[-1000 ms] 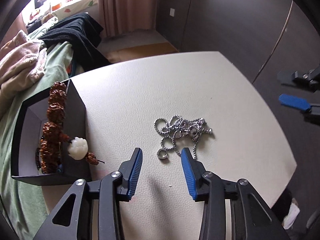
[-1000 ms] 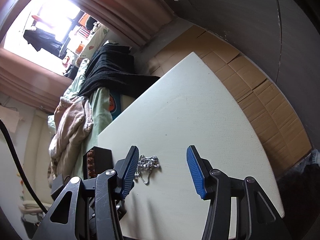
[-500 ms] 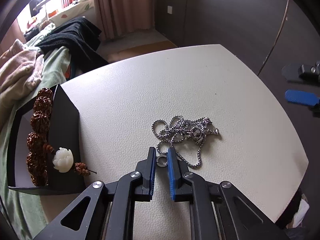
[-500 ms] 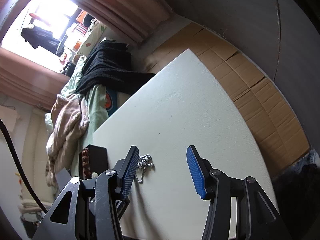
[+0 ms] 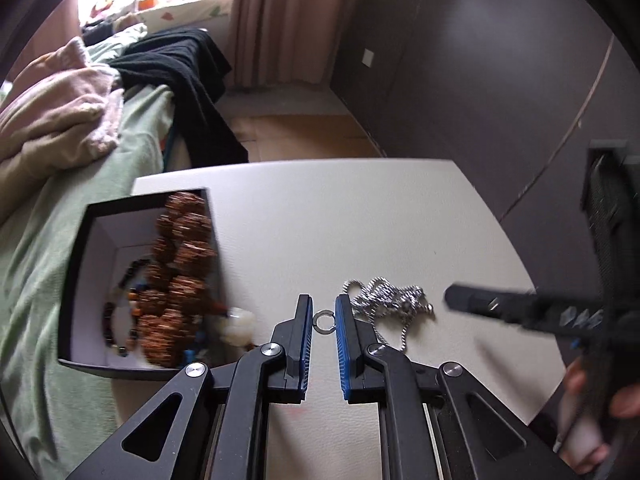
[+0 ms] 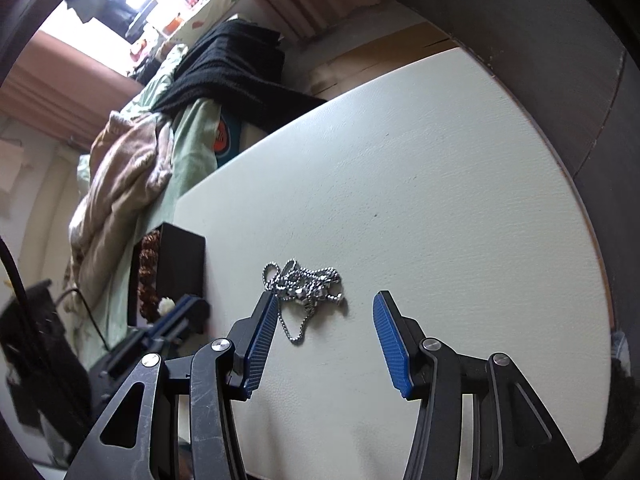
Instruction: Organize jewelry
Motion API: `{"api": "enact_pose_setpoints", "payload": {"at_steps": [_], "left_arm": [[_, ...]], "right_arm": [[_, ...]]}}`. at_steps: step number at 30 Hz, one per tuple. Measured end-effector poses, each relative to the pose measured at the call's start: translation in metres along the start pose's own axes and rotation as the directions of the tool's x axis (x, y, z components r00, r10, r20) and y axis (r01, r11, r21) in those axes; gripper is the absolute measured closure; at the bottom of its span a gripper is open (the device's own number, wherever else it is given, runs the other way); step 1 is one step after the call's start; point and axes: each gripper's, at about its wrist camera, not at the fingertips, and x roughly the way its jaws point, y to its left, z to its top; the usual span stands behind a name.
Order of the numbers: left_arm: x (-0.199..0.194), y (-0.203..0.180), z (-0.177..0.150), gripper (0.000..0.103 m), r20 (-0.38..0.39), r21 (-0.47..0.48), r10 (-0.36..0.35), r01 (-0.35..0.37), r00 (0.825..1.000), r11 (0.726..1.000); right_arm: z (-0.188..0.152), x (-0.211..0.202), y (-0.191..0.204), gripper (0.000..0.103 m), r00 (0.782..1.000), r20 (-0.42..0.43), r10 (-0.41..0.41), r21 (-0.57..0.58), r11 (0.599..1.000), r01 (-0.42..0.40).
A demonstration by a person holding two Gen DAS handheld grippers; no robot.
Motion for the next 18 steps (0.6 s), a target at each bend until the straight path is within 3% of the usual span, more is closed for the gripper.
{"api": "enact_pose_setpoints", "payload": {"at_steps": [5,10,11,18], "left_arm": [[-0.017,0.018,0.004,0.091,0.034,-0.056,-0.016,0.018,0.999,0.998],[-0.029,0.032,0.004,0.091,0.057,-0.097,-0.023,0.029,0.998,0.995],[-0.03,0.033,0.004,0.099,0.058,-0.1,-0.023,0.029,0.998,0.995],[-0.038,0.042,0.003,0.101,0.064,-0.112,-0.033,0.04,0.997,0.993]], "right_arm": [[0.0,0.014,0.017,0.052,0.999,-0.004,-0.044,-0.081,0.996,0.044],[0.01,0.02,0.031,0.051,0.999,0.05,-0.005,-0.145,0.989,0.012],[0.011,0.024,0.033,0.048,0.999,0.051,-0.002,-0.152,0.988,0.009],[0.007,0.044,0.04,0.046,0.999,0.008,-0.047,-0.183,0.982,0.047]]}}
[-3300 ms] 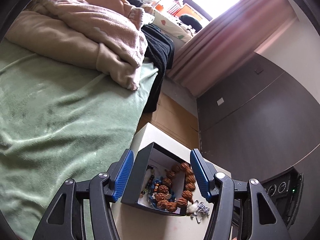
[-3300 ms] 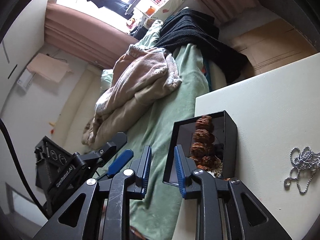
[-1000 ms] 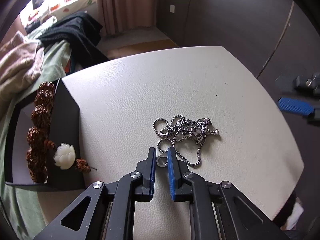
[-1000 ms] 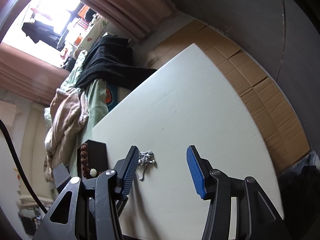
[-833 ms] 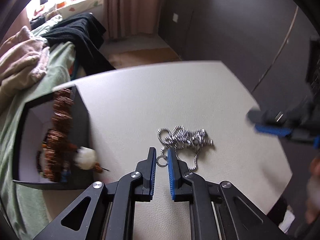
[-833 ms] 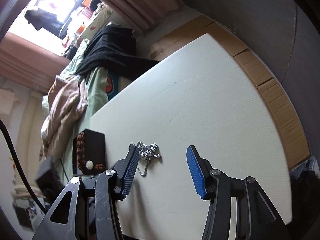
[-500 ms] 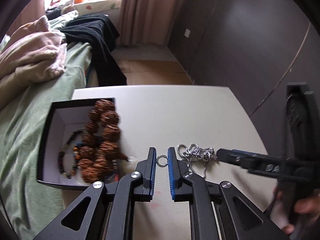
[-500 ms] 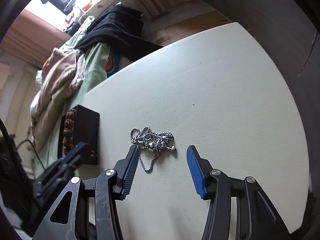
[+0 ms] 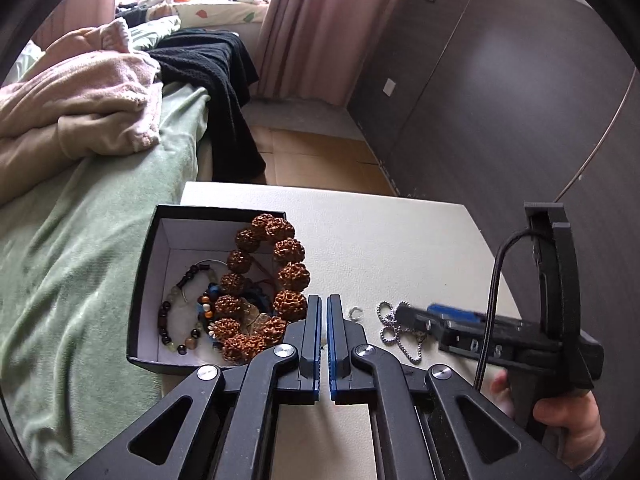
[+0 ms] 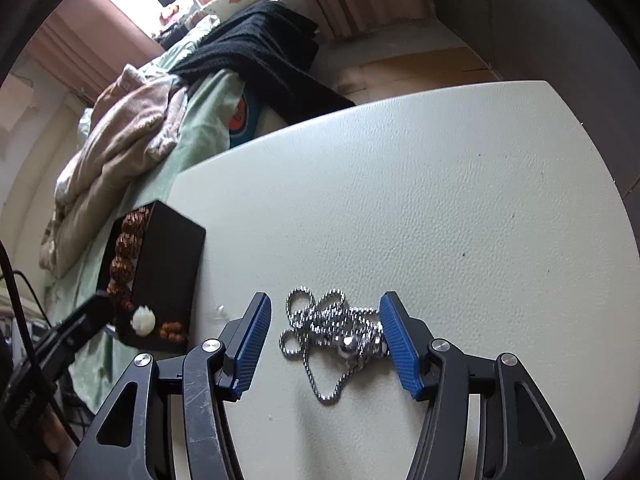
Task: Organize jewelry
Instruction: 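Grasp the silver chain necklace with the right tool and lift it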
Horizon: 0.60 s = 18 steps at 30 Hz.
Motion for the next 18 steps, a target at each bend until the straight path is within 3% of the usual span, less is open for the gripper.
{"api": "enact_pose_setpoints", "payload": {"at_steps": [9,13,18], "left_arm": [[0.001,-0.002,-0.001,0.101,-0.011,-0.011,-0.028,0.028,1.0,1.0],[0.006,-0.006,0.0,0.101,-0.028,-0.019,-0.035,0.034,0.999,0.999],[0.019,-0.018,0.0,0.1,-0.065,-0.012,-0.051,0.05,0.997,0.999]], "right_arm": [[-0.024,-0.001,0.02,0.048,0.993,-0.091,-0.081,-0.143,0.987,0.067],[-0.03,-0.003,0.023,0.081,0.978,-0.072,-0.197,-0.221,0.959,0.177],[-0.027,-0.013,-0.001,0.084,0.987,-0.101,-0.125,-0.148,0.983,0.109]]}}
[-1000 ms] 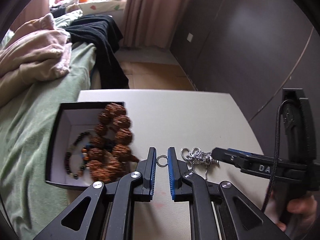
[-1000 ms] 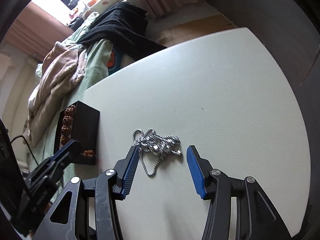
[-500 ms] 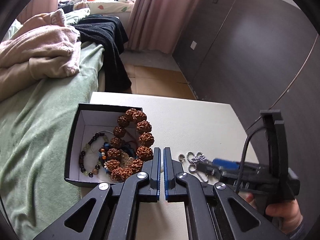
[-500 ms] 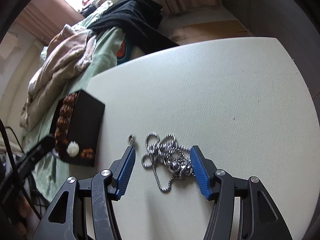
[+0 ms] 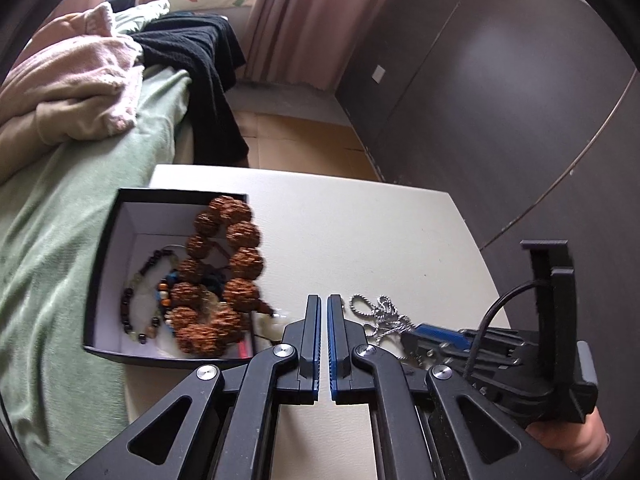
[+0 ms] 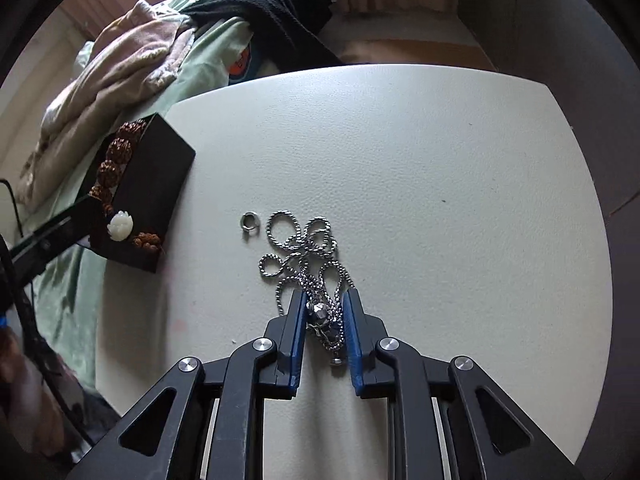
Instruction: Organize jewelry
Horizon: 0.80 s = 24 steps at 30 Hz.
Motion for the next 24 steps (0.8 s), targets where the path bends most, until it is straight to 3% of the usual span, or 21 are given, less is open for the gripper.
{"api": "enact_pose_setpoints", "payload": {"at_steps": [3,8,13,24], "left_arm": [[0.011,-0.008,0.0,0.095,-0.036,0.01,-0.004,0.005,0.999,1.0],[0.03,-0.021,-0.003,0.071,-0.065,0.035,0.008,-0.006,0.998,0.999],[0.052,-0.035,-0.003,0.07,-0.079,0.079,0.041,-0.034,0.996,0.996],[0.089,-0.048,-0.01,0.07,-0.087,0.194,0.196,-0.176,0.977,0.965]], "right_arm": [[0.0,-0.007,-0.02,0.087,1.0,0.015,0.007,0.054,0.999,-0.007],[0.001,-0.018,-0.057,0.087,0.999,0.036,0.004,0.152,0.988,-0.01],[0.001,-0.03,-0.083,0.087,0.998,0.062,0.0,0.211,0.977,-0.014],[0.012,-0.041,-0.097,0.087,0.991,0.118,0.057,0.252,0.964,-0.086]]}}
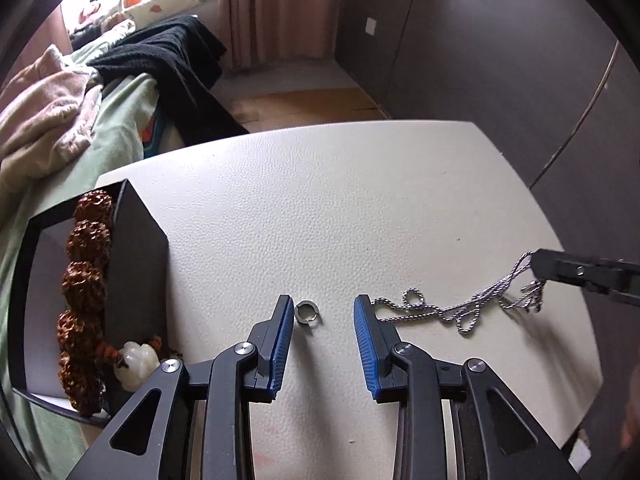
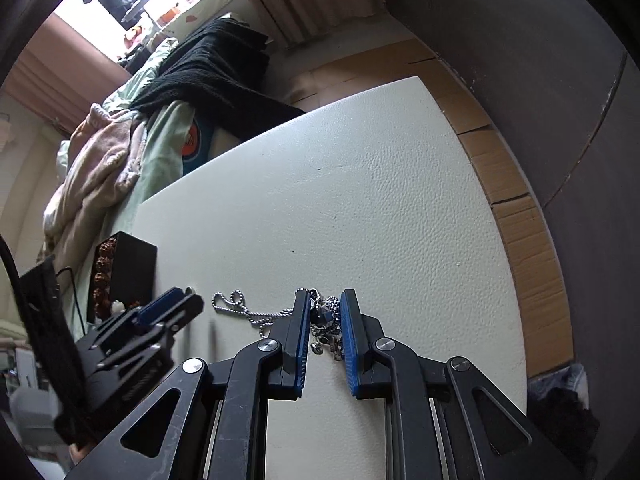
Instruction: Organize jewelry
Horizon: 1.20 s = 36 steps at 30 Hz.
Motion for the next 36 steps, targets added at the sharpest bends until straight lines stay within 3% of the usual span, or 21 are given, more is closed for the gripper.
{"api": "enact_pose_setpoints", "payload": {"at_steps": [4,5,6,10,15,24,36], "left_arm": [[0.001,-0.001,-0.002,0.074,0.012,0.011,0.02,-0.02,1.0,1.0],[0.001,-0.001,-0.002,0.089,0.019,0.017,0.034,-0.034,0.999,0.999],[0.002,-0.001,-0.003,0.09,0.021,0.018,0.041,-0.041,0.999,0.999],[0.001,0.007,-0.001,0.09,0.018,-0.023,-0.001,0.002,1.0,1.0],[-0.021,0.016,0.002,0.09,0.071,-0.059,-0.047,0.051,0.996,0.997],[-0.061,0.055,0.001,0.09,0.166,-0.162,-0.047,0.074,0.985,0.984],[-0.091,0.117,-0.003,0.09,0.234,-0.293,-0.021,0.091,0.972,0.952]], "right_arm": [[0.001,0.003,0.004,0.087,1.0,-0.005,0.009,-0.007,1.0,-0.009],[0.001,0.003,0.004,0.087,1.0,-0.006,0.01,-0.007,1.0,-0.01],[0.001,0.003,0.004,0.087,1.0,-0.007,0.011,-0.007,1.0,-0.011],[0.001,0.003,0.004,0.087,1.0,-0.006,0.011,-0.007,1.0,-0.011],[-0.001,0.002,0.006,0.087,1.0,-0.005,0.013,-0.012,1.0,-0.013],[-0.008,-0.006,0.026,0.087,0.999,0.024,0.031,-0.049,0.998,-0.03],[-0.015,-0.001,0.054,0.087,0.999,0.022,0.033,-0.087,0.996,-0.031]]}}
